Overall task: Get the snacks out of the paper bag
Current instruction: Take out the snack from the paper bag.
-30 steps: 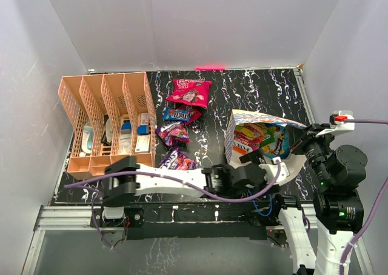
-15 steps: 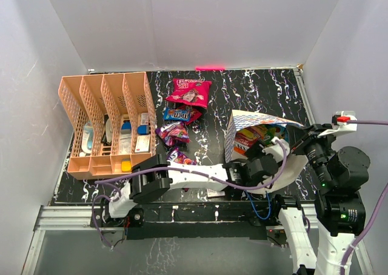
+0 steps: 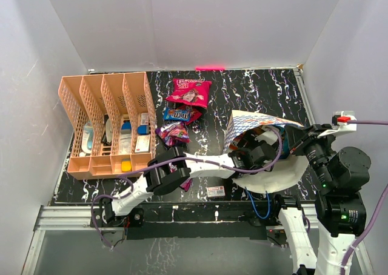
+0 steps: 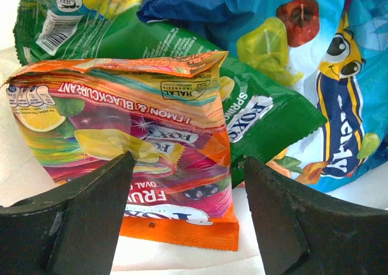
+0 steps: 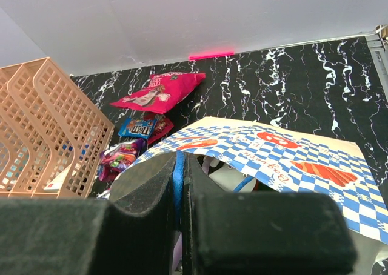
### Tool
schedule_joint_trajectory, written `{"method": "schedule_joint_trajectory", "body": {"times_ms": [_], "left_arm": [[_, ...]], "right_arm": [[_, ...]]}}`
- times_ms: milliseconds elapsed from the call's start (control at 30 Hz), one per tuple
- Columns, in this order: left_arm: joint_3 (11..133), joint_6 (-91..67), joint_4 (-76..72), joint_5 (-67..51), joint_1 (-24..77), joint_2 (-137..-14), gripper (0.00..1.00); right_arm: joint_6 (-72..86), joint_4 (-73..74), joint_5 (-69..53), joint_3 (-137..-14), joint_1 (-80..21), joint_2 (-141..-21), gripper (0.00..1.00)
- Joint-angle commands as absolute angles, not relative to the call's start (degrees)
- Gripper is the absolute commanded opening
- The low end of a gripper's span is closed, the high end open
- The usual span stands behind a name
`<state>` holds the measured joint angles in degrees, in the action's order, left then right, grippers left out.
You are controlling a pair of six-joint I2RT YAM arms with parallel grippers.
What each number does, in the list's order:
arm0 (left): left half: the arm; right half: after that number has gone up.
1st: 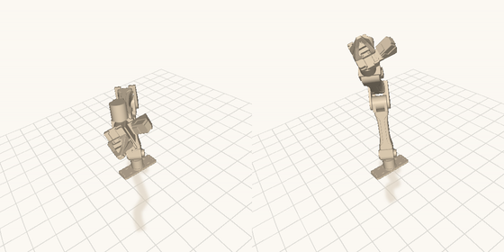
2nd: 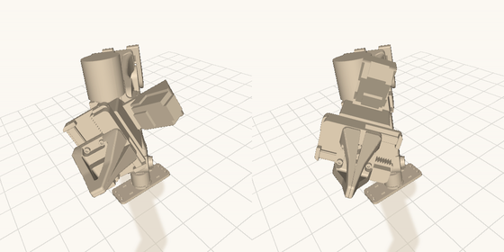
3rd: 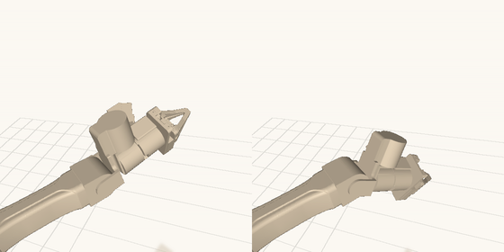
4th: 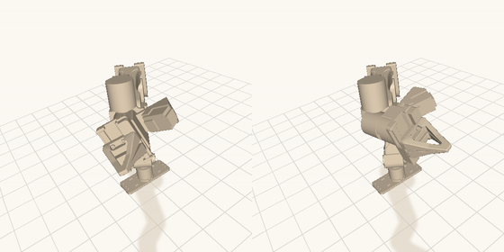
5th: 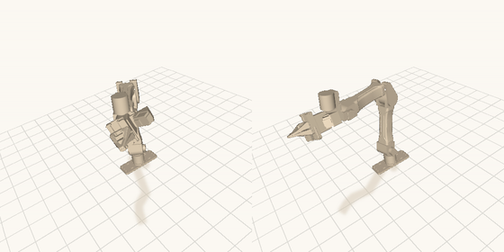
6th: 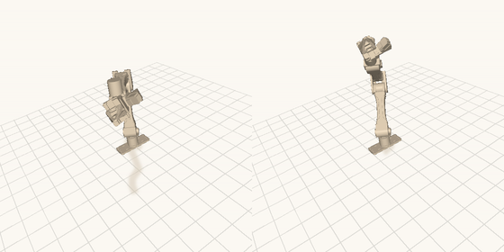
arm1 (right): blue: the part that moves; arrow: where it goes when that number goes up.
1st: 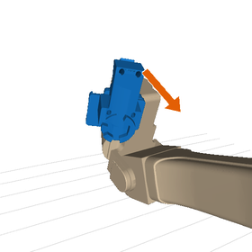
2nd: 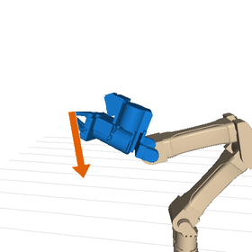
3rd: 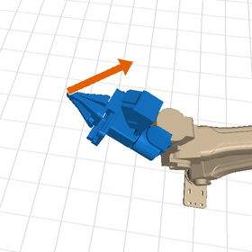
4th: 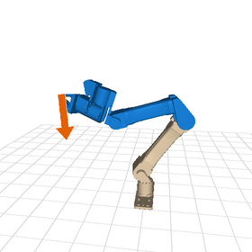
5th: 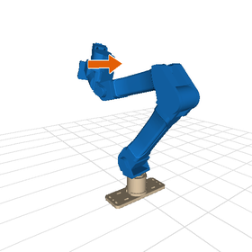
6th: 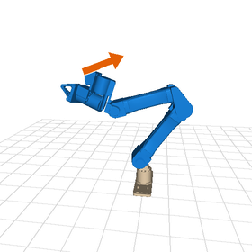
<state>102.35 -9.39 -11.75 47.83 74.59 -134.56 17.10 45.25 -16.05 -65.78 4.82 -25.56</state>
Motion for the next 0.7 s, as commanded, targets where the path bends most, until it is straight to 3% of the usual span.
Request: {"method": "schedule_joint_trajectory", "body": {"times_ms": [0,100,200,400,567,667], "left_arm": [[106.66,-8.78,-14.87,50.45,73.63,-136.03,0.75],[109.37,-8.83,-13.75,51.41,72.65,-138.28,0.77],[109.50,-8.61,-14.17,51.36,71.59,-138.93,0.69],[107.47,-4.92,-15.78,49.80,70.93,-137.35,0.40],[104.82,-2.42,-15.78,41.59,71.02,-133.14,0.18],[100.27,-2.00,-17.16,35.08,71.02,-128.85,0.13]], "right_arm": [[18.13,41.42,-16.70,-69.07,4.46,-25.61,0.08],[18.26,41.31,-17.11,-69.32,4.44,-25.88,0.08],[18.25,41.48,-17.03,-69.35,4.40,-25.85,0.08],[18.20,41.53,-16.57,-68.92,4.47,-25.67,0.08],[18.21,41.13,-16.52,-68.62,4.47,-25.69,0.08],[18.15,41.22,-16.38,-68.73,4.41,-25.60,0.08]]}}
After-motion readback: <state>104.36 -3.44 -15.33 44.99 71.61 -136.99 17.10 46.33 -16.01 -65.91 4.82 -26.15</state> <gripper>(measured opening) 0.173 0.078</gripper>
